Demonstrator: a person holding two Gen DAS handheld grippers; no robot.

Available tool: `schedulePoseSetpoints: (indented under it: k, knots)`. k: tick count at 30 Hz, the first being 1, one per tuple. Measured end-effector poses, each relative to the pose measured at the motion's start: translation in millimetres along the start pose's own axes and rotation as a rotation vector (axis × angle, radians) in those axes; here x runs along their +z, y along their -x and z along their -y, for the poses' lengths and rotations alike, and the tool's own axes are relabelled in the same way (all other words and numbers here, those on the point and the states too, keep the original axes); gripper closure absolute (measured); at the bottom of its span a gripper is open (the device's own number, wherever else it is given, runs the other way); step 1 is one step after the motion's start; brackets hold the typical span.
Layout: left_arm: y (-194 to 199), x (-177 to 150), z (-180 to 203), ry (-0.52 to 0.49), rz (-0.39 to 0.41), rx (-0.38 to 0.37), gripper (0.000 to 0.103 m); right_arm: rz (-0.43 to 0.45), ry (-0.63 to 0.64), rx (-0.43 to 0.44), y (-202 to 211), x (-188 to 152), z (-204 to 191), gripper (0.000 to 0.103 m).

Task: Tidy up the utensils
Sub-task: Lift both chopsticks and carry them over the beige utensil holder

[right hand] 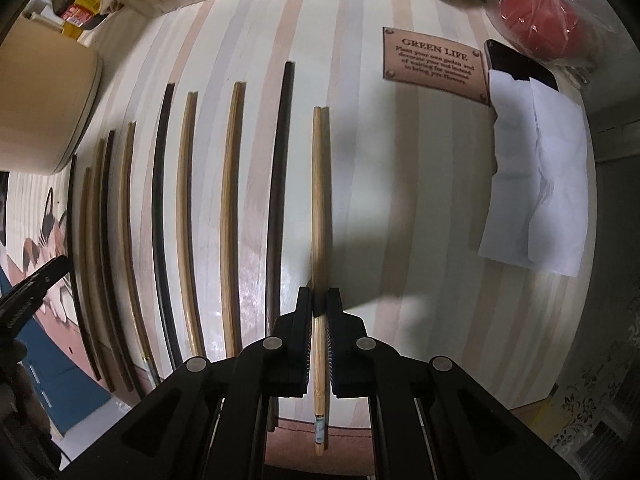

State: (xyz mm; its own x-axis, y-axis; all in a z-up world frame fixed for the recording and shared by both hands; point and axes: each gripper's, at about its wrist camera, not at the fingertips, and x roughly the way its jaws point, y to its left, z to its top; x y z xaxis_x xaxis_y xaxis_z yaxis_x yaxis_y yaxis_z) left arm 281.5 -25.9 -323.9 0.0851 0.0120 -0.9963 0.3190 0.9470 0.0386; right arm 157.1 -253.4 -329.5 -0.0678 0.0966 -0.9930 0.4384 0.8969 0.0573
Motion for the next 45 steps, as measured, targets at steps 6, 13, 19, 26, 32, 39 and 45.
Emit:
schedulePoseSetpoints:
  k: [6,13,19,26,32,39,45]
  knots:
    - [4.5,-0.1,11.1,-0.038,0.024,0.018,0.098,-0.018,0.003,-0.01,-9.2,10.1,11.4,0.096]
    - [7.6,-16.5,-21.6,0.209,0.007,-0.048,0.099,-0.015,0.028,-0.019,-8.9,11.7,6.3,0.096]
    - [9.4,-45.1,-46.4,0.266,-0.03,-0.146,0.099,-0.088,0.067,0.026,-7.4,9.1,11.0,0.096]
    - [3.0,-28.8,-55.7,0.219,-0.042,-0.126,0.093,-0.09,0.066,0.0,-3.4,18.1,2.4,0.095]
    - [8.5,-5.6,-16.0,0.111,-0.021,-0.01,0.096,-0.107,0.081,-0.033,-6.1,24.8,-5.6,0.093]
    - [15.8,-12.8,-1.5,0.11,0.018,0.023,0.1,-0.066,0.045,-0.039,-4.2,20.8,-18.9,0.096]
    - [54.6,-45.8,-12.0,0.113,0.115,0.024,0.1,0.035,0.01,0.022,25.3,-0.4,-0.7,0.096]
